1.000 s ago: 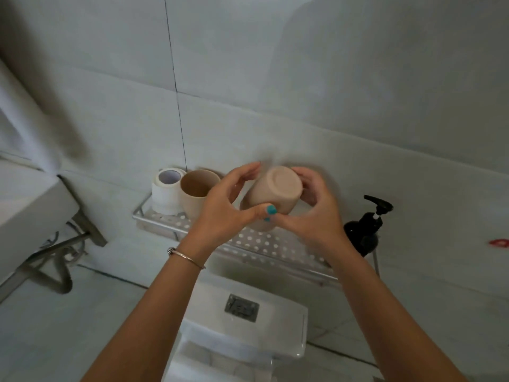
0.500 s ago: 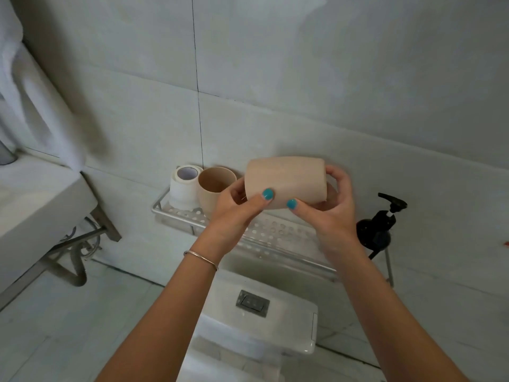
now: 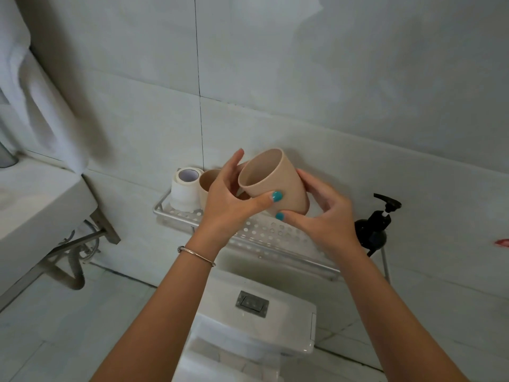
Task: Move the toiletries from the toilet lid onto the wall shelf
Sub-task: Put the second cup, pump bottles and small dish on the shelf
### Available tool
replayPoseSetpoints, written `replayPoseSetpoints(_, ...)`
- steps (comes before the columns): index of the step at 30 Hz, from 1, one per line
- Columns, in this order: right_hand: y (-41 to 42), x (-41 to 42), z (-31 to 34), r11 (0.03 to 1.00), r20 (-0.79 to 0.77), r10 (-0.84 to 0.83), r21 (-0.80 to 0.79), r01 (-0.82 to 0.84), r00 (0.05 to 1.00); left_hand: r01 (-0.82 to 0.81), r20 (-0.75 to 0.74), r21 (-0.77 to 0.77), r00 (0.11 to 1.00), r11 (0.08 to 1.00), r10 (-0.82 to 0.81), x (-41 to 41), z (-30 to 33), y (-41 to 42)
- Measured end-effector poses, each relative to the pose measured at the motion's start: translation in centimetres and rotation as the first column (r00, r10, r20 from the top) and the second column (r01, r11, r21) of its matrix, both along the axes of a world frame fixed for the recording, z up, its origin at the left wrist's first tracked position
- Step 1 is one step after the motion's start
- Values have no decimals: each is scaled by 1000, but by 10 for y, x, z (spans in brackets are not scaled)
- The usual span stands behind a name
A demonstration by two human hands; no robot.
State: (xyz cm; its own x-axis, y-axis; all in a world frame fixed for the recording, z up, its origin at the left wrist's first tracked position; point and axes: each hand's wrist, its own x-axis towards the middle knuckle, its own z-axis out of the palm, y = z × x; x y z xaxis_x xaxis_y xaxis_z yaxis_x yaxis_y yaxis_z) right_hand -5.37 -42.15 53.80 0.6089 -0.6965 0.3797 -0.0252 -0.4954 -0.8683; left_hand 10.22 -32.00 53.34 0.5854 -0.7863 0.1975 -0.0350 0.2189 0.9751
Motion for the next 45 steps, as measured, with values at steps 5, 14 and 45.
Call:
replayPoseSetpoints(5,10,6,-6,980,180,33,185,-67,983,67,-23,-4,997,998,-67,6,-1,4)
replayPoseSetpoints(14,-2,9,0,977,7,146,159,-146,989,144,239,82,958,986,-160,20,-2,17)
replayPoseSetpoints(45,-17,72,-77,961,-247,-153,190,202,957,-325,557,72,797,943,232,85,-88,5)
